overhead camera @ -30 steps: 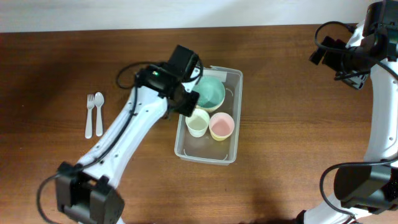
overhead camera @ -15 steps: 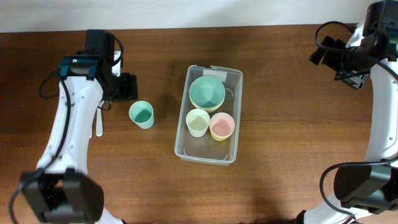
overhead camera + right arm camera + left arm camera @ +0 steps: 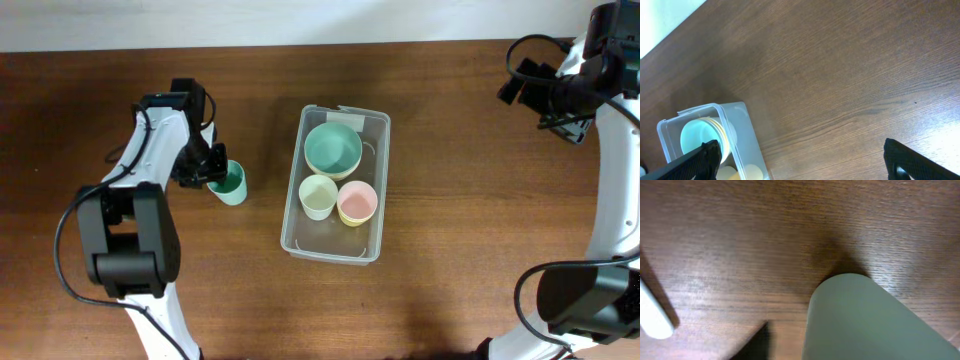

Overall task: Pack container
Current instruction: 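Stack the mint cup into the cream cup in the container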

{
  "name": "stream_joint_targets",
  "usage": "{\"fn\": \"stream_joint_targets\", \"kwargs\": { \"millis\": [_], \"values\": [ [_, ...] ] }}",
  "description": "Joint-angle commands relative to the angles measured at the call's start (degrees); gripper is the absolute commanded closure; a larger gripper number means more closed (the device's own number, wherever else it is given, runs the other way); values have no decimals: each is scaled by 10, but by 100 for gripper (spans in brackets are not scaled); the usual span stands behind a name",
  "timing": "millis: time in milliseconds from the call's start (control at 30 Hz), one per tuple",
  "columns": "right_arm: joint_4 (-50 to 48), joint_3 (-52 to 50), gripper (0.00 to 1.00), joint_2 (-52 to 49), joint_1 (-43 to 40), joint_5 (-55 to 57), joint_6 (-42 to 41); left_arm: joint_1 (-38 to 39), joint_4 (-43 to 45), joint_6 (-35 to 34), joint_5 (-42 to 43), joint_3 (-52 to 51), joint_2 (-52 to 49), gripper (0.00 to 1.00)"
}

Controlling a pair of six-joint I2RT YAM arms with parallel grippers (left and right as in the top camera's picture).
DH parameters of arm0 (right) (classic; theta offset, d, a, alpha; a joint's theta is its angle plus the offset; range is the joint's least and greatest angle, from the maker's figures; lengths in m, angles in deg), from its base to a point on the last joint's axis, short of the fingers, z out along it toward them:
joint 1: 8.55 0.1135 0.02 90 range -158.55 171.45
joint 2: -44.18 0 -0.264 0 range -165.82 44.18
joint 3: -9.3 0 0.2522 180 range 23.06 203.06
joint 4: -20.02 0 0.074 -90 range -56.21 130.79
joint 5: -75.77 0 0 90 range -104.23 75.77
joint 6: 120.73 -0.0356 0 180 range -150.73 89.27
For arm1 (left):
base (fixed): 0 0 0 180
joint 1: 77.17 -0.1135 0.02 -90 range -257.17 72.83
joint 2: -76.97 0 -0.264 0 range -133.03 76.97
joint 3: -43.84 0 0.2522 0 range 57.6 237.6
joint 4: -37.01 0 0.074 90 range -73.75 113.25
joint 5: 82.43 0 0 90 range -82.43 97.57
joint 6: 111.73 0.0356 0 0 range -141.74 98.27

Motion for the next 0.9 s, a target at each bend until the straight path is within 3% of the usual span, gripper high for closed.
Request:
{"fn": "stream_joint_targets", "kwargs": {
  "millis": [0, 100, 233, 367, 600, 867],
  "values": [
    [0, 3, 1, 0, 2, 1, 2, -1, 3, -1, 10, -2, -3, 99],
    [0, 3, 1, 0, 2, 1, 2, -1, -11, -1, 33, 21, 0, 99],
    [0, 3, 1, 0, 2, 1, 2, 6, -99, 0, 59, 118, 15, 99],
    [0, 3, 1, 0, 2, 1, 1, 56, -156, 15, 61, 212, 57, 99],
    [0, 3, 1, 0, 2, 1, 2, 177, -147, 15, 59, 226, 100, 99],
    [0, 3, 1, 0, 2, 1, 2, 280, -139, 16, -11, 193, 88, 99]
  ]
}}
